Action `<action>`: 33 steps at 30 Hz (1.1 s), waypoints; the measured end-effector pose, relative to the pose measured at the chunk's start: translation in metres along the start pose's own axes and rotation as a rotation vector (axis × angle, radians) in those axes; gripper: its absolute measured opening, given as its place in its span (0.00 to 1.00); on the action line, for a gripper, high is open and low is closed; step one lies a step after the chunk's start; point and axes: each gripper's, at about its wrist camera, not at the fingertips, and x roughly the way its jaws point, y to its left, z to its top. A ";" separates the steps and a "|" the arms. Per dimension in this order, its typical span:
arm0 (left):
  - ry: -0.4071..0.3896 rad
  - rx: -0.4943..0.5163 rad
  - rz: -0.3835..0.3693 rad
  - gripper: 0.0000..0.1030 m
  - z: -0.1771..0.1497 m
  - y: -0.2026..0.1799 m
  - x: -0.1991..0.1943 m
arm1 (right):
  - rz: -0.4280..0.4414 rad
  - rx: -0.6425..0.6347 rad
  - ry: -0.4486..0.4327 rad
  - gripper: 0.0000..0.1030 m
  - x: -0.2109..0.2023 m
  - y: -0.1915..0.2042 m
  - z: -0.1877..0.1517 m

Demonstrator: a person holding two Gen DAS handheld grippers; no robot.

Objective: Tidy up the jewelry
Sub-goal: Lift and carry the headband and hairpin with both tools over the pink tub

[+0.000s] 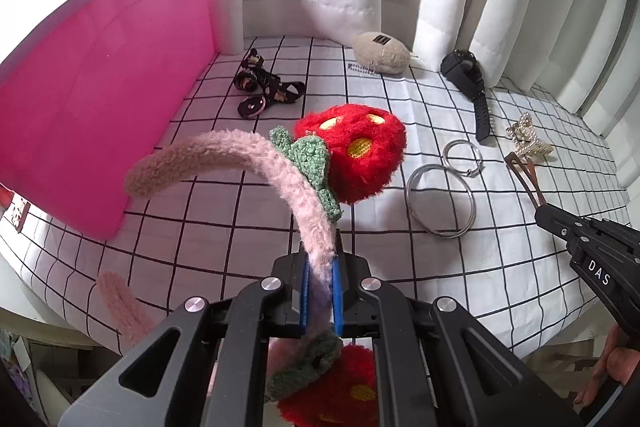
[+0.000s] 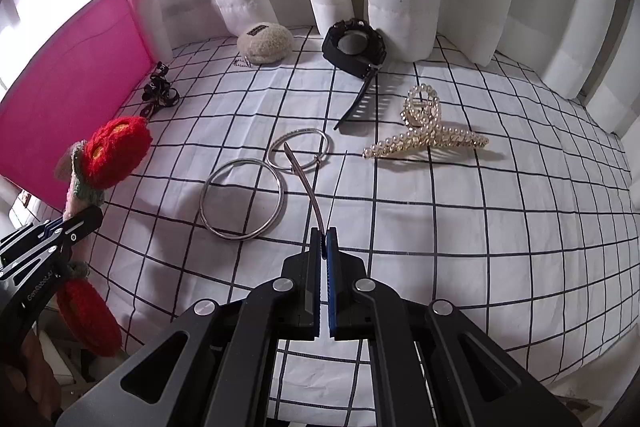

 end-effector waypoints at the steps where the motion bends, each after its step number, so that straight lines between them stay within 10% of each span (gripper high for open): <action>1: -0.012 0.000 -0.006 0.08 0.003 0.000 -0.005 | 0.003 -0.003 -0.009 0.03 -0.004 0.001 0.002; 20: -0.355 0.035 -0.063 0.08 0.076 -0.022 -0.132 | 0.043 -0.101 -0.303 0.03 -0.117 0.020 0.080; 33: -0.499 -0.052 0.087 0.09 0.138 0.060 -0.193 | 0.240 -0.285 -0.428 0.03 -0.144 0.121 0.157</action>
